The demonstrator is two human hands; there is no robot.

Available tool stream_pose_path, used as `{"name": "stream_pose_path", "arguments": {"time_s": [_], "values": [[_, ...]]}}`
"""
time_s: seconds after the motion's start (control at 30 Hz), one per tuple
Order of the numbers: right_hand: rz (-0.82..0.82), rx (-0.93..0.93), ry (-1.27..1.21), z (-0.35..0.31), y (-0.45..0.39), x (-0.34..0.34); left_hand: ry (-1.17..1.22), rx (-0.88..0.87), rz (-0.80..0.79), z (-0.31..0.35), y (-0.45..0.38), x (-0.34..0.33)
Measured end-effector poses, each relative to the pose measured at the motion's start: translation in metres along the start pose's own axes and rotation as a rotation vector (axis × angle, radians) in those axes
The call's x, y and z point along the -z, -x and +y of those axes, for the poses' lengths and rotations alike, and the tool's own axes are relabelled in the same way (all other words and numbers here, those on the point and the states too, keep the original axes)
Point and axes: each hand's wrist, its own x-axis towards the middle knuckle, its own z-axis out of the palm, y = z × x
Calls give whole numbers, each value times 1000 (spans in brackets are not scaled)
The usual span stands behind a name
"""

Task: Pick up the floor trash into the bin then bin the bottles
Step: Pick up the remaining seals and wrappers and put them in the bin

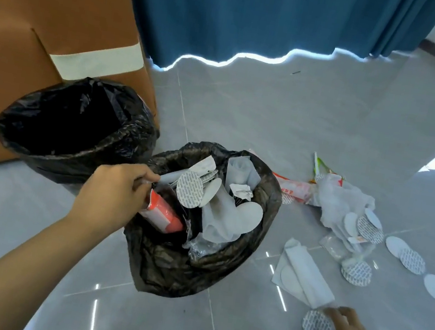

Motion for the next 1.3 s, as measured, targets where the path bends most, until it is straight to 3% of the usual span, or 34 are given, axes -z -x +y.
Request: {"name": "stream_pose_path", "arguments": {"time_s": [0.23,0.33,0.4,0.57,0.7,0.83,1.0,1.17,1.3], "values": [[-75,-58,45,-16,-7,-10,-34,-65,-345,0,-13,0],[-84,-94,36,-21,-8,-13,-91,-84,-391,-4,-14,-4],[-90,-122,14,-23,-9,-14,-80,-117,-336,-7,-8,-10],[-137,-132,-60,-27,-20,-10,212,20,70,-3,23,-27],[81,-222,-363,-37,-36,3,274,50,171,-1,44,-37],[172,-459,-640,-40,-59,11,241,-46,213,14,63,-41],[129,-656,-619,-39,-70,0,-50,-510,227,38,87,-50],[17,-551,-440,-46,-59,5,-38,-635,93,53,106,-65],[218,-426,-548,-59,-55,24,-66,-620,41,47,104,-71]]}}
